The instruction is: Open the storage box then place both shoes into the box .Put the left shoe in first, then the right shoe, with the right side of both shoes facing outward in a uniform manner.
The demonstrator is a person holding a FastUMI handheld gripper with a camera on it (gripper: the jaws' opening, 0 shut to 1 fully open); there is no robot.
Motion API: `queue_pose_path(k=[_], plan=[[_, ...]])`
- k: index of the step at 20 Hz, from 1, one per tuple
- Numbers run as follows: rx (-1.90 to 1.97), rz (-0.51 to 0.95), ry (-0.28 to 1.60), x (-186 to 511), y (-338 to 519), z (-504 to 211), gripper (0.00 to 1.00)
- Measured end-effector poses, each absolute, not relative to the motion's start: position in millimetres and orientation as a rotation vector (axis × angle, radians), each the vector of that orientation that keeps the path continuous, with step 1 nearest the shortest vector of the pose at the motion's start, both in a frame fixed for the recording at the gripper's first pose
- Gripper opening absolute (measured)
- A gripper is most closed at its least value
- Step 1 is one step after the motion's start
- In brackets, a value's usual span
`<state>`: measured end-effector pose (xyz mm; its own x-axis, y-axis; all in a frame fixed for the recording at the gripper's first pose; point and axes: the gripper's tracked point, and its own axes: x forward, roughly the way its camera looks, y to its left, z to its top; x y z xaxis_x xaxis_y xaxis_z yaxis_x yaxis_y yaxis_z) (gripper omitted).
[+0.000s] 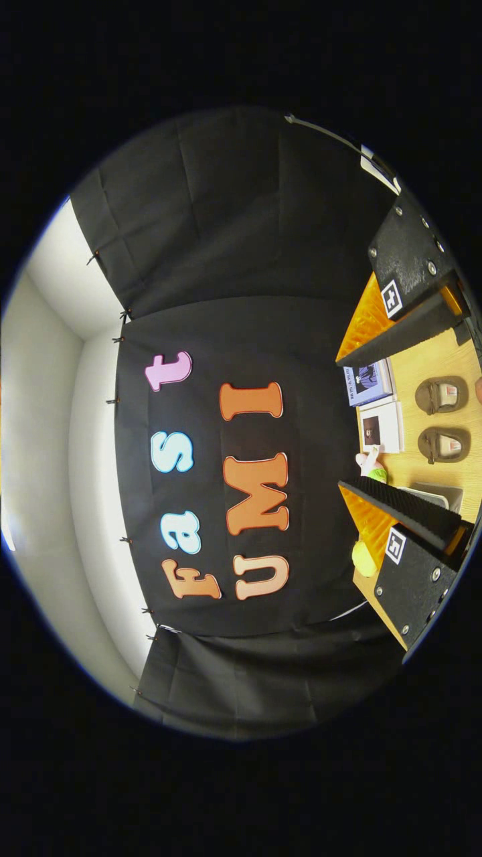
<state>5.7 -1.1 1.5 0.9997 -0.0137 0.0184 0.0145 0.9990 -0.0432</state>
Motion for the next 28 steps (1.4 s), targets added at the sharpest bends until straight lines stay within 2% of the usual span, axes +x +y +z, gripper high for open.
queue_pose_path(k=[8, 12, 28], plan=[[-0.054, 0.023, -0.001, 16, 7, -12, 0.97], [-0.016, 0.097, 0.049, 29, 25, -31, 0.98], [0.190, 0.328, 0.413, 117, 92, -184, 0.98]])
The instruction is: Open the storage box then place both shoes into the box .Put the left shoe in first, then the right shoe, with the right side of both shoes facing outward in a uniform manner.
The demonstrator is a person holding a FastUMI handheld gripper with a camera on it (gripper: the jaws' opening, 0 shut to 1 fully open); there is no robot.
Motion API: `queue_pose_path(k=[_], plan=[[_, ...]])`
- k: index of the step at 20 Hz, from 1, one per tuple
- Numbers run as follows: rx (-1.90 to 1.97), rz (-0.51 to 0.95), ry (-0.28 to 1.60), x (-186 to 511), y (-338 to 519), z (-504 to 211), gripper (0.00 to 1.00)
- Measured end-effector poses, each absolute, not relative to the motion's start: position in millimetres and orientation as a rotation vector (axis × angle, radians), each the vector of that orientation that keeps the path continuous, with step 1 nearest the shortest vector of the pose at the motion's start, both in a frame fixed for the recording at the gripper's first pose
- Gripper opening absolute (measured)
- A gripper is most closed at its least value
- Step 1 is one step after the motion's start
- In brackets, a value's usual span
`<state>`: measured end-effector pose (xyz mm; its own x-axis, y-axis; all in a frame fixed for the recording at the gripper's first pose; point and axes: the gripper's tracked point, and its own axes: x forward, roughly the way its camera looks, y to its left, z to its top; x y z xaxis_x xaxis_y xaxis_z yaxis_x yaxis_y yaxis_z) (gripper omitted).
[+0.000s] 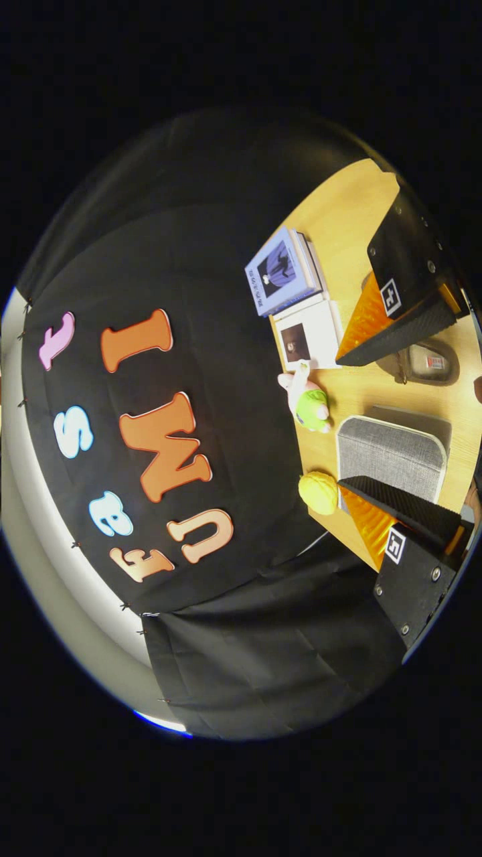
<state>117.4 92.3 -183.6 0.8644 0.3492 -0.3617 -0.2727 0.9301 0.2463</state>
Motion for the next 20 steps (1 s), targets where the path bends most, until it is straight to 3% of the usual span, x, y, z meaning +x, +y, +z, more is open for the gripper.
queue_pose_path(k=[8, 20], plan=[[0.328, 0.415, 0.622, 147, 122, -276, 0.98], [0.460, 0.539, 0.771, 154, 169, -341, 0.98]])
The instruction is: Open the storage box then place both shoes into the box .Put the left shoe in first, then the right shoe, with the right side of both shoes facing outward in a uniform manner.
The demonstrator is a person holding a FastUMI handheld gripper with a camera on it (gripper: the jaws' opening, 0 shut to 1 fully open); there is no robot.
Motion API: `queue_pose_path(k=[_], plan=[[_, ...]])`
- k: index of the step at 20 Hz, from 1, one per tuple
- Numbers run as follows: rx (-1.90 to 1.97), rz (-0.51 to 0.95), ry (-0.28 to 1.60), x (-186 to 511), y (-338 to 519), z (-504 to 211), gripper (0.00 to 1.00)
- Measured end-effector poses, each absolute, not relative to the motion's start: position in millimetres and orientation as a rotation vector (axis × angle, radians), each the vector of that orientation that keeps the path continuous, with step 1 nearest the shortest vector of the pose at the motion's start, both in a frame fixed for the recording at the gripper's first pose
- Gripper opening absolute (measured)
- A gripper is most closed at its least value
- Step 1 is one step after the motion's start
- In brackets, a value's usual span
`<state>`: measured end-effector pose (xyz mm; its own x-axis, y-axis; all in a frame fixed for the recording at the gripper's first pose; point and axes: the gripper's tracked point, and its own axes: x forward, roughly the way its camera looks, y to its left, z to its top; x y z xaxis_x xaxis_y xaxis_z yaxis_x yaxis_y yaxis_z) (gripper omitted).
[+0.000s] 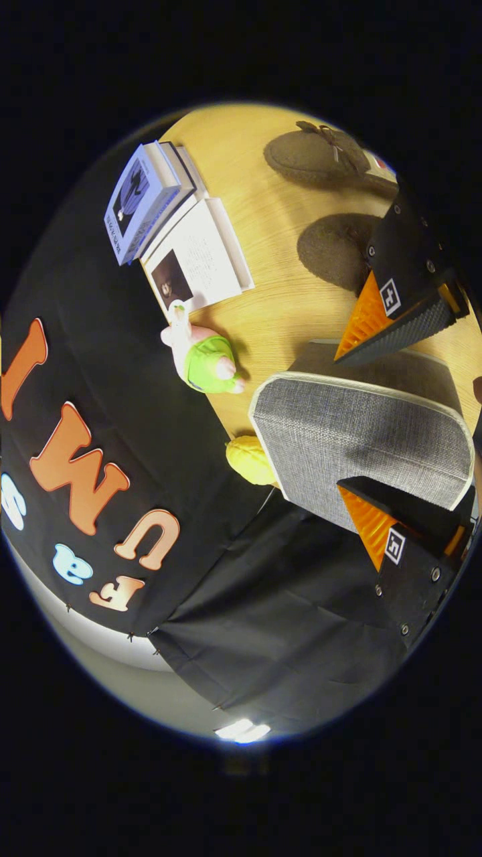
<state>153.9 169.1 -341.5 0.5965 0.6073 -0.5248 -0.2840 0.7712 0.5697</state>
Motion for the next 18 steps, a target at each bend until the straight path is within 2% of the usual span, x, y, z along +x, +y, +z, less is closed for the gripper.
queue_pose_path(k=[7, 9, 15, 17, 18], plan=[[0.597, 0.614, 0.873, 142, 193, -355, 0.98], [0.619, 0.620, 0.888, 142, 197, -358, 0.96], [0.665, 0.583, 0.870, 147, 178, -351, 0.78], [0.673, 0.566, 0.851, 149, 170, -346, 0.69], [0.675, 0.562, 0.844, 149, 168, -345, 0.59]])
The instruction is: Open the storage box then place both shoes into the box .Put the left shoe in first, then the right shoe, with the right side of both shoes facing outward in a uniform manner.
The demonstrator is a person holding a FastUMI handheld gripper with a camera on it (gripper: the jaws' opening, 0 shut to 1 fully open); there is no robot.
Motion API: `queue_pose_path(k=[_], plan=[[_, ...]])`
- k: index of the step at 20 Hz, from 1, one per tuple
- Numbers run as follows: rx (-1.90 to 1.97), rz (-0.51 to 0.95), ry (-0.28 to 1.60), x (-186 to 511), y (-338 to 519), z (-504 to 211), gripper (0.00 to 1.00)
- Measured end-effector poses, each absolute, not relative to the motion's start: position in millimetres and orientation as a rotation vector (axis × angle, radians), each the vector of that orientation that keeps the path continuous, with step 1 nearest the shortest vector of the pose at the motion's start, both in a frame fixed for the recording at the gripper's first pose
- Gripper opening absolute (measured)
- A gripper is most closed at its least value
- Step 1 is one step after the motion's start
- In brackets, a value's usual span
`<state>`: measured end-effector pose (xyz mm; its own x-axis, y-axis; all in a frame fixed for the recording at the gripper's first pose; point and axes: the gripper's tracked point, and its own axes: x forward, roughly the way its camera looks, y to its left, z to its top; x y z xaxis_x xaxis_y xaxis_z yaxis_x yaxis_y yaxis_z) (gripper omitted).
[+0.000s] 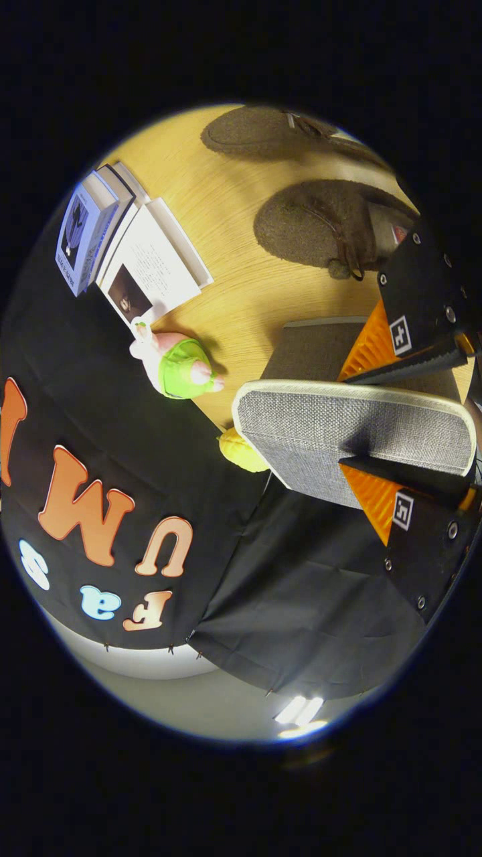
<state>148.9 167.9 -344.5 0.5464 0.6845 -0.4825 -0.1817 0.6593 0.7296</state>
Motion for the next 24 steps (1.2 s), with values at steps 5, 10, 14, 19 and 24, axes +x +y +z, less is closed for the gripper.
queue_pose_path(k=[5, 10, 14, 19, 24], plan=[[0.732, 0.555, 0.806, 145, 167, -321, 0.16], [0.686, 0.576, 0.773, 129, 184, -286, 0.02], [0.641, 0.588, 0.716, 118, 203, -246, 0.02], [0.570, 0.604, 0.661, 107, 242, -208, 0.02], [0.500, 0.637, 0.613, 97, 288, -181, 0.03]])
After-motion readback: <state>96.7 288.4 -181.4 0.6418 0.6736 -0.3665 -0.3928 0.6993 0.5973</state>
